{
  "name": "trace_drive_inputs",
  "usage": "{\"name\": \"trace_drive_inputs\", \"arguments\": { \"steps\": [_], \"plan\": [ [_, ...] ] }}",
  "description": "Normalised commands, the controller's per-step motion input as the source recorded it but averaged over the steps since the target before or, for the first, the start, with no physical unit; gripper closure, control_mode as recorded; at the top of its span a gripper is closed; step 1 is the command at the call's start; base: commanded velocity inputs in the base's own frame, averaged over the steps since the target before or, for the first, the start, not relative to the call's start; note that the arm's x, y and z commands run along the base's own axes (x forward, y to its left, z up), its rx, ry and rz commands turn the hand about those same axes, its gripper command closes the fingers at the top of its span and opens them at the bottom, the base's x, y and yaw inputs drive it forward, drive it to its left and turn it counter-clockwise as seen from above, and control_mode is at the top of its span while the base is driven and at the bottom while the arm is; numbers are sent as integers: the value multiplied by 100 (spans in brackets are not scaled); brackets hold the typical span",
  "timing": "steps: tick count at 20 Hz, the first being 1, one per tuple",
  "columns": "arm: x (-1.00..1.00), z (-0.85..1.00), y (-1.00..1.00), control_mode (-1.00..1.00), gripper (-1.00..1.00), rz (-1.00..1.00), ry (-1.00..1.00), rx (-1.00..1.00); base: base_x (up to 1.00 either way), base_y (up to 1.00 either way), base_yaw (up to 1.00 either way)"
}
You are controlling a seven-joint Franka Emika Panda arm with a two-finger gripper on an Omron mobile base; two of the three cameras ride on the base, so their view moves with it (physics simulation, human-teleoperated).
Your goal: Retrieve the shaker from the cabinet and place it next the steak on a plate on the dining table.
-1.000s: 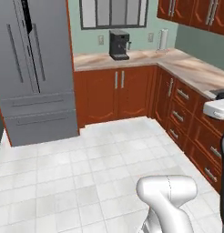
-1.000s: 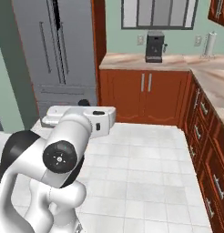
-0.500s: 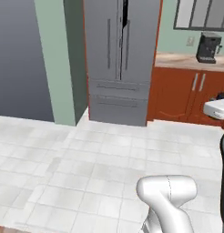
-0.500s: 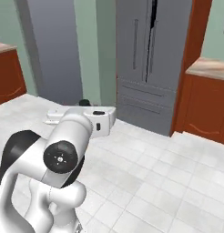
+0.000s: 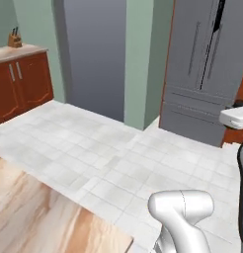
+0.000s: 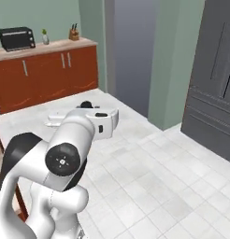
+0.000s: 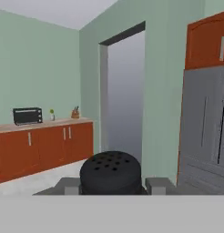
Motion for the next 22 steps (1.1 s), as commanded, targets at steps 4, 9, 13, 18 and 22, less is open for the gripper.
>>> {"name": "trace_drive_inputs", "arguments": {
  "steps": [4,9,13,18,22],
  "plan": [
    [0,0,0,100,100,0,0,0,-19,31,64],
    [0,0,0,100,100,0,0,0,-20,34,62],
    [0,0,0,100,100,0,0,0,0,22,63],
    [0,0,0,100,100,0,0,0,0,15,66],
    [0,0,0,100,100,0,0,0,0,13,68]
  ]
}}
